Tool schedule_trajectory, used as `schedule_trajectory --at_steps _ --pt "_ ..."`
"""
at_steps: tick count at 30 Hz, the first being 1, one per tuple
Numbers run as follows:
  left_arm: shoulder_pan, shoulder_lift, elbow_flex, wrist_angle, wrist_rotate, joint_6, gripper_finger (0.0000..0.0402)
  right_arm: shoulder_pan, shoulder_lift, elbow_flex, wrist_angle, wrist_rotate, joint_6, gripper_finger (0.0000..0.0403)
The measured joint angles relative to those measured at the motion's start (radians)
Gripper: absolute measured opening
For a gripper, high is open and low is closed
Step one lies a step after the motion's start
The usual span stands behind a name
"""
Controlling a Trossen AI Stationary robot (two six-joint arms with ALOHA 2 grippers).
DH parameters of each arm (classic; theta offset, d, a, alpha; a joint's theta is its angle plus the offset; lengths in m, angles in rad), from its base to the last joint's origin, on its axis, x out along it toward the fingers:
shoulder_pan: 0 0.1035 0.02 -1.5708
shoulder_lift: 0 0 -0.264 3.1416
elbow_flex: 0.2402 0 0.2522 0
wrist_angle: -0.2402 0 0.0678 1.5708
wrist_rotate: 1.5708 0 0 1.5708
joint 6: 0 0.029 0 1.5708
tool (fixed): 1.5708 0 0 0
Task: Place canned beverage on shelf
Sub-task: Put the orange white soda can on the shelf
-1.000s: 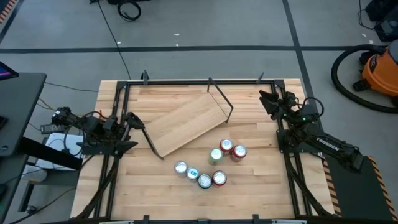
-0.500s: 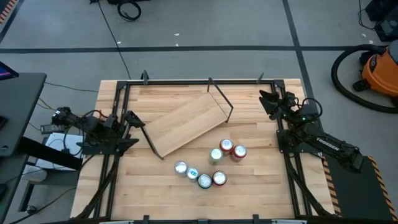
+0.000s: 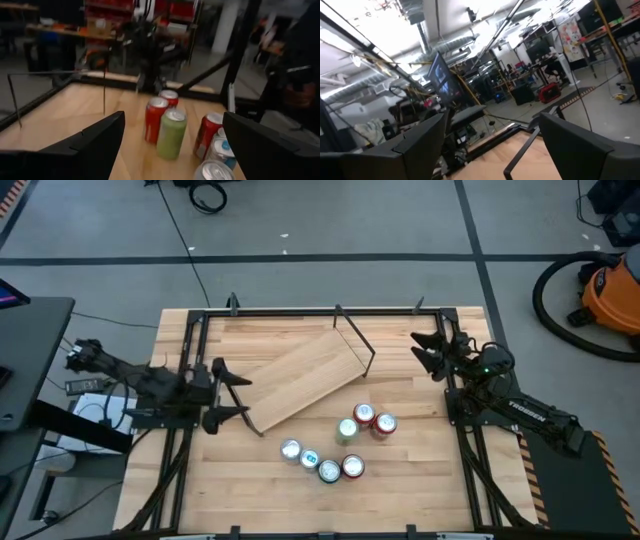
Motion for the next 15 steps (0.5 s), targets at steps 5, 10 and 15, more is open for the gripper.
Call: schedule_trajectory --at_steps 5,10,15 --pt "-0.005 0.151 0.113 -0.144 -0.002 -0.074 0.0347 0.003 0.000 0.000 -0.039 -0.043 -0.013 0.0334" --pt "-0.005 0.295 0.238 -0.264 0.042 -0.133 0.0348 0.042 0.000 0.000 -0.041 -0.037 -0.051 0.0334" --pt "-0.001 0.451 0.412 -0.419 0.091 -0.205 0.0348 0.095 0.000 0.000 -0.019 0.011 -0.112 0.0334"
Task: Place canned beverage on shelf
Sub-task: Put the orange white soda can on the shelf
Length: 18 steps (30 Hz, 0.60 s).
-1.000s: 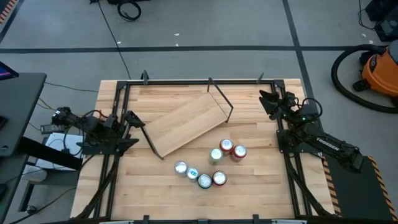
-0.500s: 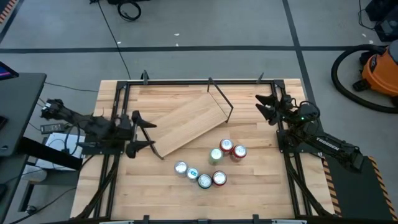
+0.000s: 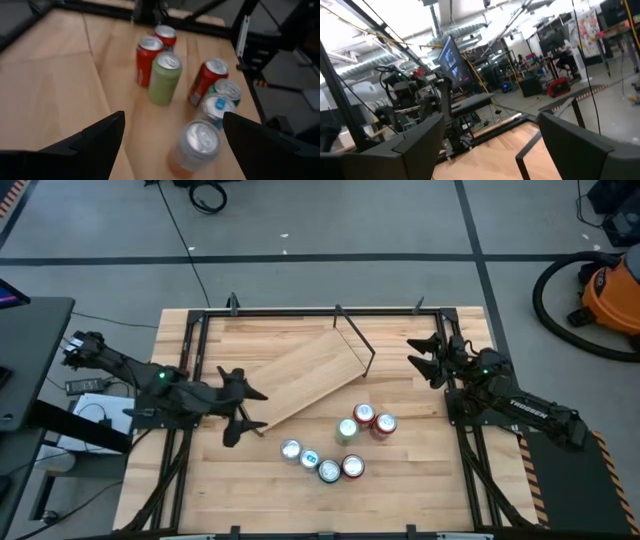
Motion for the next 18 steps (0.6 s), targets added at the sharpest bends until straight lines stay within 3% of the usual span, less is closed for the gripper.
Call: schedule_trajectory --at_steps 11,18 --pt "-0.001 0.430 0.361 -0.258 0.127 -0.119 0.0348 0.089 0.000 0.000 0.006 0.017 -0.060 0.0334" --pt "-0.010 0.637 0.544 -0.399 0.163 -0.086 0.0348 0.132 0.000 0.000 0.012 0.019 -0.092 0.0334"
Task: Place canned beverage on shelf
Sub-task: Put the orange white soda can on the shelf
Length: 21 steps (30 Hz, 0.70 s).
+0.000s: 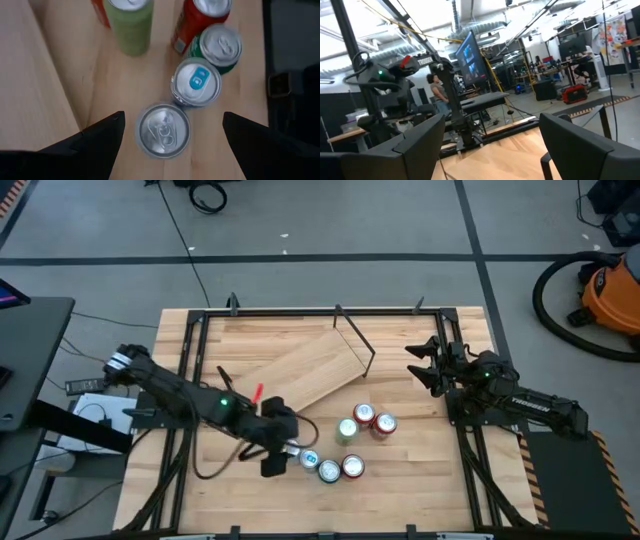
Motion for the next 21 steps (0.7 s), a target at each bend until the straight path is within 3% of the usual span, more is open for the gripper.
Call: schedule_trajectory --at_steps 9,15,21 --pt "-0.017 0.123 0.112 -0.201 0.004 0.113 0.0368 0.016 0.000 0.000 0.001 0.034 -0.007 0.0334" --pt "-0.016 0.157 0.114 -0.203 0.016 0.116 0.0397 0.016 0.000 0.000 -0.012 0.036 -0.002 0.0334" --pt "-0.017 0.176 0.115 -0.194 0.024 0.147 0.0399 0.016 0.000 0.000 -0.021 0.042 0.001 0.0334"
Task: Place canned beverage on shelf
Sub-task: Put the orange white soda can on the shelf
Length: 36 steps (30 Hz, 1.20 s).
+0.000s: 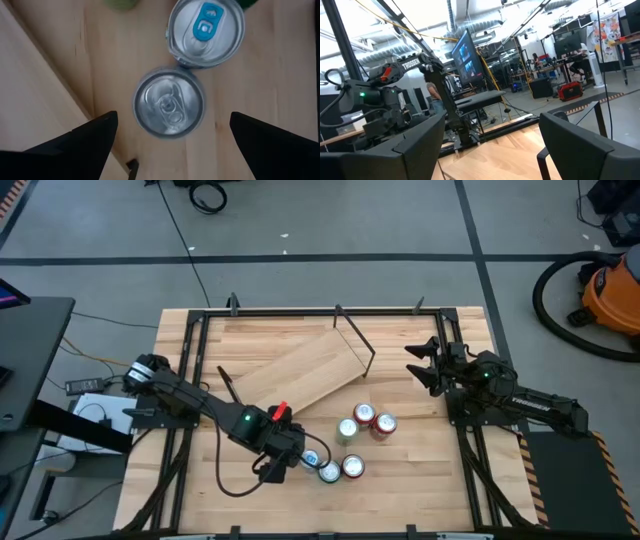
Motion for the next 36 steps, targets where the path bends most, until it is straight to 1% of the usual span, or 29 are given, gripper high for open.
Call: schedule_trajectory --at_steps 7,10,19,22,27,31,33,36 --pt "0.009 0.057 -0.001 -0.007 -0.001 0.087 0.0399 0.000 0.005 0.000 -0.009 0.003 0.001 0.0334" --pt "0.009 0.073 -0.001 -0.002 -0.018 0.114 0.0399 0.000 0.008 0.000 -0.012 0.004 0.003 0.0334" --pt "0.009 0.093 -0.002 0.016 -0.021 0.119 0.0399 0.000 0.011 0.000 -0.015 0.009 0.003 0.0334" --pt "0.009 0.108 -0.002 0.025 -0.019 0.143 0.0399 0.000 0.011 0.000 -0.015 0.009 0.005 0.0334" --pt "0.009 0.128 -0.002 0.028 0.019 0.144 0.0399 0.000 0.014 0.000 -0.018 0.009 0.010 0.0334" --pt "0.015 0.146 -0.004 0.032 0.028 0.144 0.0398 0.000 0.014 0.000 -0.014 0.009 0.010 0.0334" --pt "0.022 0.152 -0.003 0.058 0.029 0.143 0.0395 0.000 0.015 0.000 -0.016 0.009 0.010 0.0334" --pt "0.028 0.158 -0.003 0.050 0.053 0.139 0.0385 0.000 0.015 0.000 -0.016 0.009 0.010 0.0334"
